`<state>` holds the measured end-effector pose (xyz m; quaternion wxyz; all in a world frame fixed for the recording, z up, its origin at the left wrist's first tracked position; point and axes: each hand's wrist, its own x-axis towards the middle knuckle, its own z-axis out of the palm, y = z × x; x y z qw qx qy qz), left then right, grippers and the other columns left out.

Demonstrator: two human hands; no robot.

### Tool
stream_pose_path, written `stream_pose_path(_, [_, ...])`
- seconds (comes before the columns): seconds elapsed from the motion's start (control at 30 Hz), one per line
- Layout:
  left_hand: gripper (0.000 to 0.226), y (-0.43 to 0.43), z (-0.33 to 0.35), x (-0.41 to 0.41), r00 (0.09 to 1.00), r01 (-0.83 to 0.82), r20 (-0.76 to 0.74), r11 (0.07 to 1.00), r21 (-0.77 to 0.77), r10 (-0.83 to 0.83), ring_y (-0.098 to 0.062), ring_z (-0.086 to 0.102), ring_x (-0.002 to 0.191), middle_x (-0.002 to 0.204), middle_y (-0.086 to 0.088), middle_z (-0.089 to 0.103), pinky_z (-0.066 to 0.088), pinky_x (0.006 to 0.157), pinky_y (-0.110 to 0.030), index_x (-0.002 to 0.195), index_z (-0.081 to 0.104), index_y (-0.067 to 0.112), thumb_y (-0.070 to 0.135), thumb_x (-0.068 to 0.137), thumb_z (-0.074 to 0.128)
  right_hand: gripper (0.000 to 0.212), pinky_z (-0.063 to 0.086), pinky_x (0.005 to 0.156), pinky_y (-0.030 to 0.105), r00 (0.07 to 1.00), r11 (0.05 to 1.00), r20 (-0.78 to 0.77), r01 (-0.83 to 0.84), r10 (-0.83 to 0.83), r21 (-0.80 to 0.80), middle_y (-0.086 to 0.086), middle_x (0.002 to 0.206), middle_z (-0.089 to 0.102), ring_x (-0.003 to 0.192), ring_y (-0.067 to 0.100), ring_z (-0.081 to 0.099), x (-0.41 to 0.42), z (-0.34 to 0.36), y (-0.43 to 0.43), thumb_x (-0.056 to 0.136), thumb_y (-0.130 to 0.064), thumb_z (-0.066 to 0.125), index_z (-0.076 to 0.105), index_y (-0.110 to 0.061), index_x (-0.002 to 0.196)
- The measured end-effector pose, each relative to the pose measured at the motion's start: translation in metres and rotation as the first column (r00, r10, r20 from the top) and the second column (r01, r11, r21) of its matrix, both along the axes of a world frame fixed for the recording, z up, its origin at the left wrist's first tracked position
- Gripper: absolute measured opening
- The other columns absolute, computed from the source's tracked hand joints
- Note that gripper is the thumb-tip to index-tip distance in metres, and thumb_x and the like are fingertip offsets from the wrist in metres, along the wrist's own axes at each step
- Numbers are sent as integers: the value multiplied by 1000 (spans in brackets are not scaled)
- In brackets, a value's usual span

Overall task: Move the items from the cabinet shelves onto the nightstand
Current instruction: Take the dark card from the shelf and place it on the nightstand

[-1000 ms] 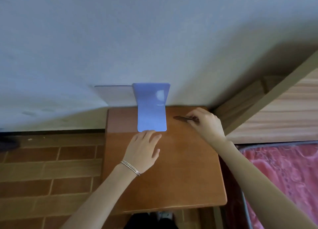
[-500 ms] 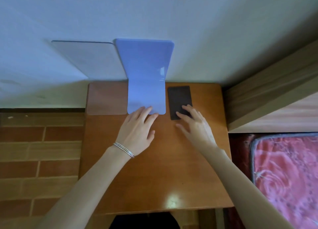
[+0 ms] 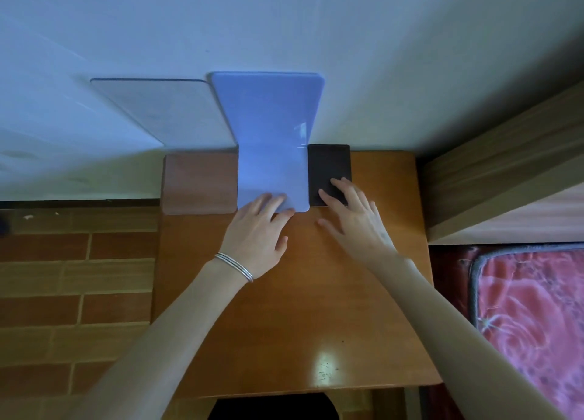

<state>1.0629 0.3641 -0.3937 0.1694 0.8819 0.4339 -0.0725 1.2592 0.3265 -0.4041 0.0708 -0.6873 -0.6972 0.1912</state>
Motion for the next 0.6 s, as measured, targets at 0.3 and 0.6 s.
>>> stream_pose_path(0.3, [50,5,91,10,987,160,-2,986,47,-160,-32,49,121,132,-10,53,43,94,-47,126,57,16,24,78,69,65,26,108,41,996,981,87,-8,26,-194,5,149,24,138,23,19,22,98,-25,90,-18,53,21,-24,146])
stream_pose_path(0.6, [49,-9,228,28,876,452,73,864,222,-477,-26,60,108,116,-3,64,50,87,-45,112,66,20,42,79,37,70,21,110,46,969,999,243,42,-34,-25,7,145,37,138,26,26,33,243,-81,79,-26,66,34,-24,141])
